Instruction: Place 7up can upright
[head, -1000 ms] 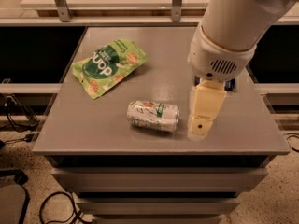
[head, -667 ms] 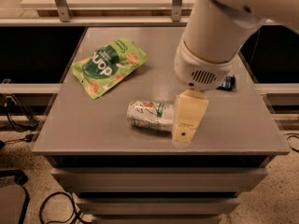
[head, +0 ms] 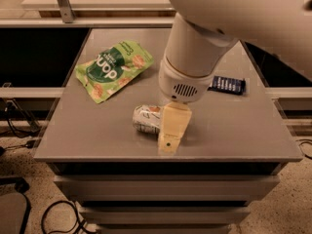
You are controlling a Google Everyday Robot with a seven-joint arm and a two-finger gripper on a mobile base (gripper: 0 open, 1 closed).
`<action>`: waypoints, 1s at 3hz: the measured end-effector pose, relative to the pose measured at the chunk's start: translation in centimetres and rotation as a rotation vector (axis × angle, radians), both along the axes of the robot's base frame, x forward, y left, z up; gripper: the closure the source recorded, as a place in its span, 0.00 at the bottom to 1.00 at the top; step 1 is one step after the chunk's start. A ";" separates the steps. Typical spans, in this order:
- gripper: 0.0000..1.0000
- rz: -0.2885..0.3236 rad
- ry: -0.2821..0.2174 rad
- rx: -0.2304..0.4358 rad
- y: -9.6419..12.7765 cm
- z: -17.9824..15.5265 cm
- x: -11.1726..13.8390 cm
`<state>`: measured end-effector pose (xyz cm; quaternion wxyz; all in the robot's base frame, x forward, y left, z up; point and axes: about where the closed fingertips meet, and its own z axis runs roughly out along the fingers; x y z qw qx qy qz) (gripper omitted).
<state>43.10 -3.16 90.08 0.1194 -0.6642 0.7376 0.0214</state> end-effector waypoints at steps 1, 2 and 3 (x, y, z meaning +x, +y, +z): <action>0.00 0.031 -0.022 0.008 1.4 -0.8 0.9; 0.00 0.056 -0.048 0.001 2.6 -1.7 1.9; 0.00 0.060 -0.077 -0.011 3.6 -2.5 2.8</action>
Offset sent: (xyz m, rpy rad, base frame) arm 0.0330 0.0387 -0.0295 -0.0105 -0.0750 0.0839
